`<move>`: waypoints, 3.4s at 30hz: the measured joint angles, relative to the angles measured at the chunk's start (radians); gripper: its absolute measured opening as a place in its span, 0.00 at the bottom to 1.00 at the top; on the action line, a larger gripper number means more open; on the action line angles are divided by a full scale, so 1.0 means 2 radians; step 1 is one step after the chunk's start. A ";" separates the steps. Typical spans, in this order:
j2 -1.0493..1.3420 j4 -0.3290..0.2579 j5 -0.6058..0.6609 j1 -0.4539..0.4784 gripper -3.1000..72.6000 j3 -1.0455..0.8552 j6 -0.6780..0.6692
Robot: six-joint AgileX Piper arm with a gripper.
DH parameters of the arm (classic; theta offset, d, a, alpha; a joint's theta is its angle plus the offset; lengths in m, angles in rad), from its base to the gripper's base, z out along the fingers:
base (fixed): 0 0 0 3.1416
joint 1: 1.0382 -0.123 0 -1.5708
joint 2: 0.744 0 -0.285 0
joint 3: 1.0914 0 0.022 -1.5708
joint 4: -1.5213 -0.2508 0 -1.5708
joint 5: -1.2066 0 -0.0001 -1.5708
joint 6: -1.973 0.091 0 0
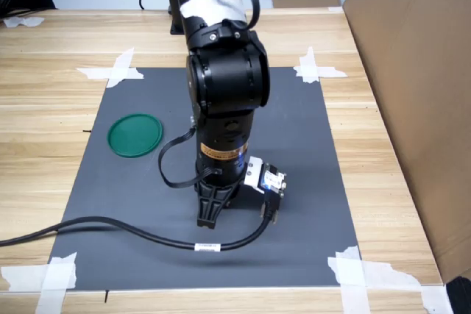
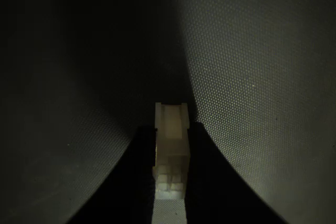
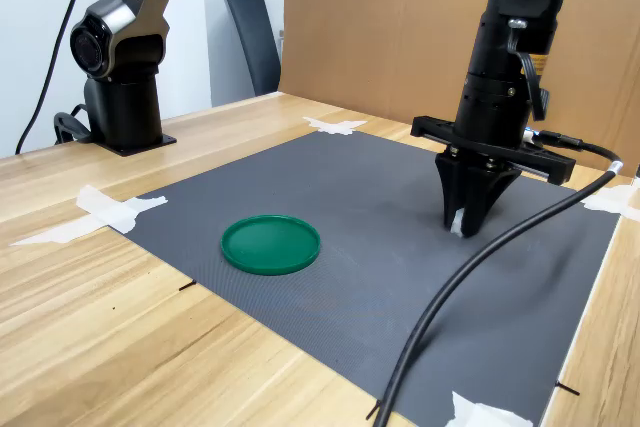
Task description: Grasp a white terminal and put it in the green lid.
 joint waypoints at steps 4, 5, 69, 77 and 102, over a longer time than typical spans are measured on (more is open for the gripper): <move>0.000 -0.003 0.001 0.000 0.14 0.000 0.029; 0.000 -0.003 0.001 0.000 0.14 0.000 0.037; 0.203 -0.058 -0.121 0.225 0.59 -0.335 0.007; 0.241 -0.094 -0.168 0.225 0.88 -0.335 0.033; 0.573 -0.263 -0.210 0.225 0.01 -0.349 0.310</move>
